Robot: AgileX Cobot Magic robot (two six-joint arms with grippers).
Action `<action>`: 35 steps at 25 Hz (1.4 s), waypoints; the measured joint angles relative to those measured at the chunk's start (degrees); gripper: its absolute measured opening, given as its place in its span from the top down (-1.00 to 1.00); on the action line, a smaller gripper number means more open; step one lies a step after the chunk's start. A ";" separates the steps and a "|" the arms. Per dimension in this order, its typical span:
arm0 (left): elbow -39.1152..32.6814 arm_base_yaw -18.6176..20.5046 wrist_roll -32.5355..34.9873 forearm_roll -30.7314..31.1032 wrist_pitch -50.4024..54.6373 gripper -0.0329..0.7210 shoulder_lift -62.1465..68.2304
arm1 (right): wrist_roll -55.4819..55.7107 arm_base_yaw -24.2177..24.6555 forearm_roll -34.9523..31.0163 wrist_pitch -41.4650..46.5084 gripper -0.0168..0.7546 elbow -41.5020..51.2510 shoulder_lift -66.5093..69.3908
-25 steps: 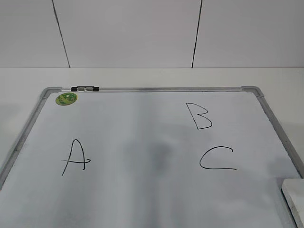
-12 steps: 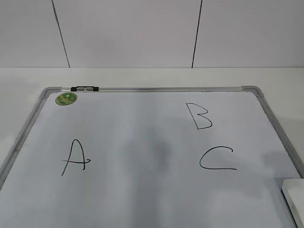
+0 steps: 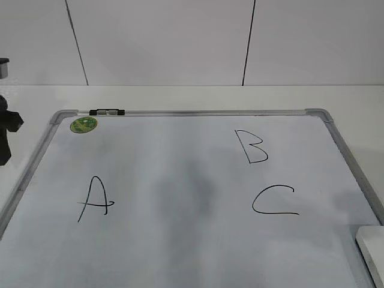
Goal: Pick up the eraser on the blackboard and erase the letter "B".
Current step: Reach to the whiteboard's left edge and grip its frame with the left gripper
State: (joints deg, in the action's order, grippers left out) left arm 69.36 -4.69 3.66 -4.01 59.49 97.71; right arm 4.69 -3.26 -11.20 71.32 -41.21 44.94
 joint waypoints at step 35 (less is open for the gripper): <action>2.91 0.00 -0.73 -0.95 -9.06 0.55 11.79 | 0.00 0.00 1.53 0.00 -0.52 0.00 0.00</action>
State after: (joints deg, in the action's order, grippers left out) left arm 72.27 -4.69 2.93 -4.96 50.43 109.50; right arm 4.69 -3.26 -9.68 71.32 -41.21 44.94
